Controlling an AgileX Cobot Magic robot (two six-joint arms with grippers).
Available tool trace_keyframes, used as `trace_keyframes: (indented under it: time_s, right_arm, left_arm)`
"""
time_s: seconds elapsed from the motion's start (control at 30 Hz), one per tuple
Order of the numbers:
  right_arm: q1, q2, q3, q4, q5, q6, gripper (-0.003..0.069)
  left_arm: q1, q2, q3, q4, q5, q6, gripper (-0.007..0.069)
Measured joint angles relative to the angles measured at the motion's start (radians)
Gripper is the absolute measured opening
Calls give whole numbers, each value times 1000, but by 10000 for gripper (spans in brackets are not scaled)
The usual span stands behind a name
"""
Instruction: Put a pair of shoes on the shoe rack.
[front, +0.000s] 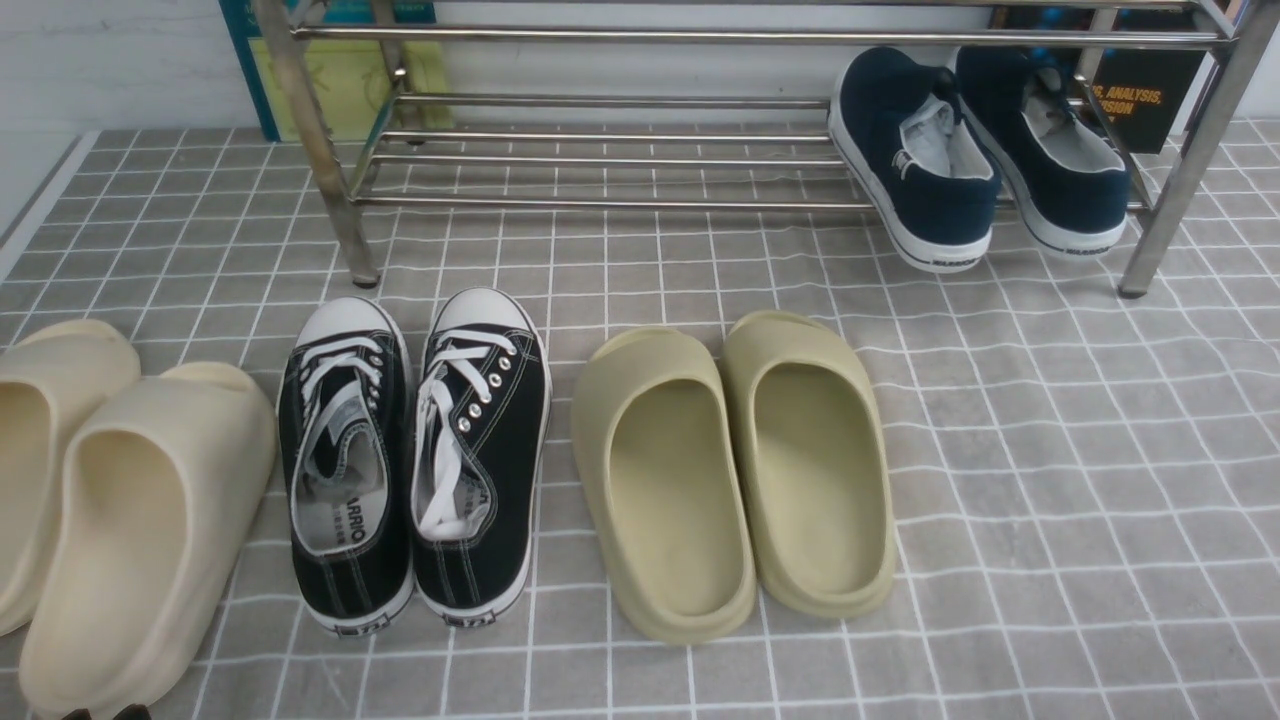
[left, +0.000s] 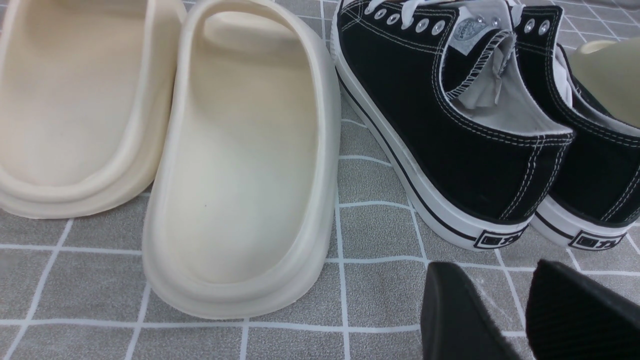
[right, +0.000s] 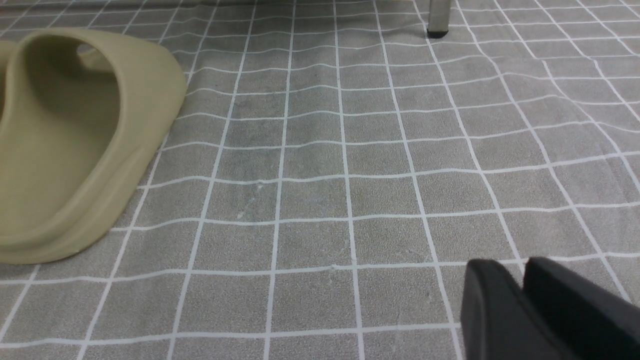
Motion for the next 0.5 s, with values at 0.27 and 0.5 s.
trace_keyframes:
  time_s: [0.27, 0.5]
  right_arm:
    - [0, 0, 0, 0, 0, 0, 143]
    - [0, 0, 0, 0, 0, 0, 149]
  left_arm:
    - [0, 0, 0, 0, 0, 0, 239]
    - [0, 0, 0, 0, 0, 0, 239]
